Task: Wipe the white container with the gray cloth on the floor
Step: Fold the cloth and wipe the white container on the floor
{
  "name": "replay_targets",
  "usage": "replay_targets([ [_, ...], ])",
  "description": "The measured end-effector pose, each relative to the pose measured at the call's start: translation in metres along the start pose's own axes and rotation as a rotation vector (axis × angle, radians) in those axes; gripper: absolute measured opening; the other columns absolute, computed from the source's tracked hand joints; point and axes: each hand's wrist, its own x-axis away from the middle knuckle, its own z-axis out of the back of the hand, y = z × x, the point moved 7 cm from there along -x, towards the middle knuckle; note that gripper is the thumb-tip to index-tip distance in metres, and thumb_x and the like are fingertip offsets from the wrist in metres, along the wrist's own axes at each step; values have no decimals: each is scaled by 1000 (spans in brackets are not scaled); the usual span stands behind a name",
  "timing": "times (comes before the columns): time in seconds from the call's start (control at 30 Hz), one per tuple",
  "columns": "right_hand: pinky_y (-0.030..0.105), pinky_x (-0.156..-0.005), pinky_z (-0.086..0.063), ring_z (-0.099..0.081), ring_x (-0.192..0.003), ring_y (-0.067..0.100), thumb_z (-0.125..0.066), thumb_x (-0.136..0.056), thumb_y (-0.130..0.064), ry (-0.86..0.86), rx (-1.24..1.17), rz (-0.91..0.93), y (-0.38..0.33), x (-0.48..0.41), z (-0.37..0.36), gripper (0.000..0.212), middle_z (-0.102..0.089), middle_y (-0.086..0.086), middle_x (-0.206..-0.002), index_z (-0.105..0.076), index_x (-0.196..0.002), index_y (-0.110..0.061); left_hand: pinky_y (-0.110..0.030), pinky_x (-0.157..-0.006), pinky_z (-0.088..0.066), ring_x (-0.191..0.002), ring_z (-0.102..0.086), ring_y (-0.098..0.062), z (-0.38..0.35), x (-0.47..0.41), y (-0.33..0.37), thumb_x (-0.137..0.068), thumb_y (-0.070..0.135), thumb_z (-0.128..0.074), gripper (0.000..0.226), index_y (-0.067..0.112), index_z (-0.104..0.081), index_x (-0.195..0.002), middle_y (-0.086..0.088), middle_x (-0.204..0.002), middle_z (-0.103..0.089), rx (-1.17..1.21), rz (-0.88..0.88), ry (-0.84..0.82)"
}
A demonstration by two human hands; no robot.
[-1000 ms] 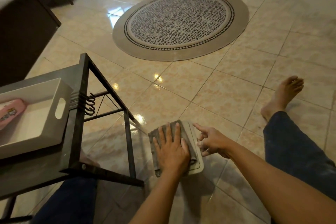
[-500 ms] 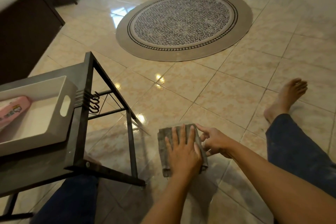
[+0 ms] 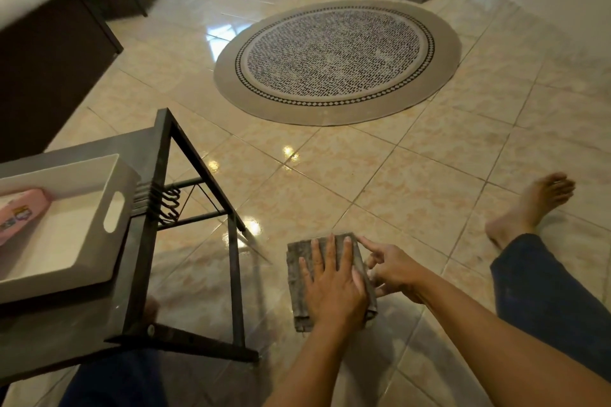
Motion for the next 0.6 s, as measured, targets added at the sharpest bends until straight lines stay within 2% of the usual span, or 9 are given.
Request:
replay_targets([
  [0.07,38,-63,-62,-57,-62,18,-48,-84,21,6,-8,-2,-1,-4,1,85,-50,9,-84,-28,-153,-25,-50,-111,14,-142,24,-24,2,-2,-10,-90,48,-11,64,35,21,-144,-6,-159,13,-12,44,53],
  [0.17,41,-68,-60,-54,-66,22,-50,-82,21,11,3,-7,-1,-9,2,88,-49,9,-83,-30,-152,-28,-51,-111,5,-144,9,-26,0,1,-11,-90,45,-26,71,34,17,-146,-5,-161,10,49,83,117],
  [0.27,37,-67,-58,-54,-72,23,-47,-79,22,3,29,-4,-2,-13,3,90,-50,11,-85,-31,-153,-28,-56,-111,2,-145,6,-29,-8,-8,5,-88,48,-20,69,32,8,-149,-8,-160,-3,-12,-3,84],
  [0.33,37,-66,-61,-57,-74,24,-49,-80,21,2,13,4,-2,-15,5,89,-51,12,-87,-31,-152,-27,-54,-109,15,-143,20,-28,0,-23,2,-83,54,-6,71,32,10,-149,-9,-160,9,-39,-31,34],
  [0.4,42,-69,-64,-59,-73,26,-53,-82,19,10,0,20,-3,-16,7,87,-51,14,-89,-32,-151,-29,-47,-105,24,-140,28,-27,8,-29,-13,-81,54,2,71,34,19,-146,-7,-158,21,1,35,47],
  [0.5,41,-68,-64,-59,-70,24,-54,-83,18,15,-4,19,-3,-18,6,86,-52,13,-86,-34,-150,-30,-51,-109,15,-144,15,-29,2,-17,-19,-88,48,-15,67,32,12,-147,-4,-159,18,17,99,110],
  [0.6,33,-61,-61,-58,-70,22,-49,-81,19,7,-6,7,-3,-20,6,87,-53,14,-86,-34,-152,-28,-56,-111,6,-145,12,-30,-13,-20,0,-90,49,-21,66,32,4,-149,-2,-159,17,-34,-16,62],
])
